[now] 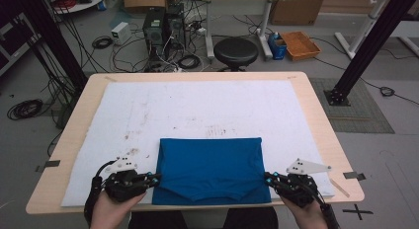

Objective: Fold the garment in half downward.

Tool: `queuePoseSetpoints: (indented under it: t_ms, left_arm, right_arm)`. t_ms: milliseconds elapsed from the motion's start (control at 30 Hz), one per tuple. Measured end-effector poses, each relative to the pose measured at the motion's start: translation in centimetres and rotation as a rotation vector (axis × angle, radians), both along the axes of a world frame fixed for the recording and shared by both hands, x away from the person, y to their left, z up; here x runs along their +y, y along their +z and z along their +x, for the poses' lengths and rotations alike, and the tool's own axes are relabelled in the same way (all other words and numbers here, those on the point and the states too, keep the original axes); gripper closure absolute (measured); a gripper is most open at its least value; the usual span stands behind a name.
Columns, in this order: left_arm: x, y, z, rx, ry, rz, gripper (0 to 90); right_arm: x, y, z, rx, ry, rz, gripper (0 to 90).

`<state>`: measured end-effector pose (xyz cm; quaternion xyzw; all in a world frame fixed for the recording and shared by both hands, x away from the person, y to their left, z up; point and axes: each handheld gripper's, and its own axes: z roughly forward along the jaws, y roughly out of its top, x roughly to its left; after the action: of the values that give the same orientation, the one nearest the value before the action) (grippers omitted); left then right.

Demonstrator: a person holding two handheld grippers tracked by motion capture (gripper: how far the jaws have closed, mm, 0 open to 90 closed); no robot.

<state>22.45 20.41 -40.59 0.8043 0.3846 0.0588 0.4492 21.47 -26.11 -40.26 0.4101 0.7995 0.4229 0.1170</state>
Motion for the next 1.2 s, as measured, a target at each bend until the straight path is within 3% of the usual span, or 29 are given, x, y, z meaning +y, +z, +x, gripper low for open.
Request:
queuePoseSetpoints:
  t_ms: [333,367,433,533,667,800,1033,1200]
  left_arm:
    - [-0.4,-1.7,-0.4,0.035,-0.028,0.065,87.5]
    - [-0.5,-1.7,-0.5,0.025,-0.027,0.082,85.2]
    - [-0.6,-1.6,-0.4,0.011,-0.004,0.100,67.4]
    - [-0.4,-1.1,0.3,-0.036,0.035,0.117,55.9]
    - [-0.1,-0.2,2.3,-0.109,0.101,0.098,45.3]
    - [0.0,0.3,5.4,-0.159,0.157,0.087,43.1]
    - [-0.1,-1.1,11.1,-0.130,0.232,0.088,42.7]
    - [-0.4,-2.5,13.3,-0.095,0.255,0.107,43.7]
  right_arm:
    - [-0.1,-1.1,-0.9,0.007,0.000,-0.056,90.0]
    - [-0.1,-1.2,-0.9,0.007,-0.001,-0.061,90.0]
    - [-0.3,-1.2,-0.8,-0.002,-0.007,-0.063,90.0]
    - [-0.6,-0.8,-0.1,-0.028,-0.039,-0.054,84.0]
    - [-1.2,-0.2,2.4,-0.060,-0.107,-0.034,74.2]
    - [-1.5,-0.1,5.9,-0.067,-0.172,0.003,67.4]
    - [-1.0,-1.0,11.7,-0.015,-0.242,0.020,60.0]
    - [-0.2,-2.2,14.8,0.045,-0.272,0.007,58.7]
